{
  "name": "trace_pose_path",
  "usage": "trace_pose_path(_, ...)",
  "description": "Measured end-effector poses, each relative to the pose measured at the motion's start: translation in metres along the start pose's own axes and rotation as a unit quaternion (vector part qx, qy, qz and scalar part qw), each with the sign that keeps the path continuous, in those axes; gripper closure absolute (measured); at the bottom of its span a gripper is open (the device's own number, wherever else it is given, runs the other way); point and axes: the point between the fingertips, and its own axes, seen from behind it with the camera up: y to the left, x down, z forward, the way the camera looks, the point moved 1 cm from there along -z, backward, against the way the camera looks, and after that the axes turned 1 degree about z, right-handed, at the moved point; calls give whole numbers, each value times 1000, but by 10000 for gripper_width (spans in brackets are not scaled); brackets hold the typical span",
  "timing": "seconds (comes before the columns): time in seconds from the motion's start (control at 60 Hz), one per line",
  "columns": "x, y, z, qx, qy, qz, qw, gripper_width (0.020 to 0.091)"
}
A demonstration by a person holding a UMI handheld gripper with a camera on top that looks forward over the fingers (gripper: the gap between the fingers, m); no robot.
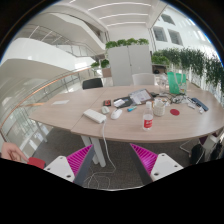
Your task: Pour water
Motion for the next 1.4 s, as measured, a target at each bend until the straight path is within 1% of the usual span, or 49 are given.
trace_pose_path(0.05, -3, 1, 7, 2, -9, 1, 1000, 284)
trace_pose_path(0.133, 1, 3, 21, 7, 5, 9, 1000, 285)
trace_pose_path(0.25, -8, 8, 32, 21, 3, 22, 1000, 284)
trace_pose_path(0.333, -9, 11, 41, 14, 3, 18, 1000, 288)
trace_pose_path(0.5, 2, -15, 50, 41, 7, 10, 999, 291)
trace_pose_path(0.55, 2, -27, 55, 49, -3, 10, 999, 287)
trace_pose_path(0.617, -11, -43, 65, 59, -46, -7, 997, 288)
trace_pose_path(0.667, -18, -63, 75, 75, -68, -19, 995, 289)
trace_pose_path(0.733, -24, -85, 99, 102, -85, -21, 991, 288)
trace_pose_path(0.767, -27, -68, 131, 119, -94, -20, 988, 288)
trace_pose_path(0.833, -36, -102, 157, 147, -107, -26, 983, 289)
trace_pose_path(0.95, -51, -163, 202, 173, -117, -35, 977, 290)
trace_pose_path(1.017, -56, -187, 222, 163, -122, -23, 979, 291)
trace_pose_path(1.05, -55, -193, 236, 154, -119, -18, 981, 293)
trace_pose_path(1.083, -52, -196, 258, 146, -114, -16, 982, 291)
trace_pose_path(1.167, -54, -204, 282, 130, -111, -17, 985, 290)
trace_pose_path(1.283, -61, -213, 316, 123, -117, -29, 985, 297)
trace_pose_path(1.3, -63, -214, 320, 122, -119, -32, 985, 306)
trace_pose_path(1.317, -64, -213, 324, 119, -121, -37, 985, 354)
trace_pose_path(1.333, -66, -213, 327, 114, -122, -43, 985, 442)
trace_pose_path(1.35, -66, -211, 331, 106, -121, -52, 986, 547)
trace_pose_path(1.367, -65, -210, 333, 100, -118, -56, 986, 597)
trace_pose_path(1.4, -68, -208, 334, 98, -121, -65, 986, 613)
